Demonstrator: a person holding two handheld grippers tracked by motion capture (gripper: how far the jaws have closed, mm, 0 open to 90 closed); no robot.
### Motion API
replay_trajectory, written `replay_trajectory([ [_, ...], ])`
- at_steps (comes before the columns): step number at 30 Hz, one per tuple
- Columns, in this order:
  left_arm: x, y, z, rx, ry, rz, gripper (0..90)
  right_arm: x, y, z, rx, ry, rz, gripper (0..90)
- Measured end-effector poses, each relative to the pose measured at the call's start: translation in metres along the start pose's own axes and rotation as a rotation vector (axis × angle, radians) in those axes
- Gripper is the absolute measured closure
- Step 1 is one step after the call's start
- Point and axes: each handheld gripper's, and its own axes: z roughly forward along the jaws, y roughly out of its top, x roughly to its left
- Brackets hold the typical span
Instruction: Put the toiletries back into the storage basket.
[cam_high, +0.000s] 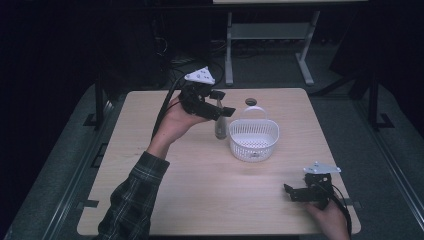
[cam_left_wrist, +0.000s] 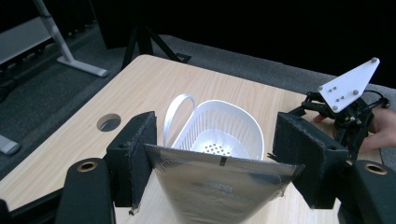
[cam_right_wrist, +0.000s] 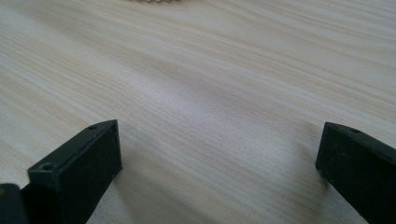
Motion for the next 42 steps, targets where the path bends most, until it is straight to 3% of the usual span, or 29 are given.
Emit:
replay_trajectory([
  [19,0.002,0.016,0.024,-0.013,-0.015,0.007,30.3,0.0,0.0,0.0,0.0,0.0,0.0,0.0],
  [31,0.004,0.013,0.041,-0.01,-0.019,0.001,30.3,0.0,0.0,0.0,0.0,0.001,0.002,0.0],
  [42,0.001,0.011,0.056,-0.012,-0.022,0.023,30.2,0.0,0.0,0.0,0.0,0.001,0.001,0.0],
])
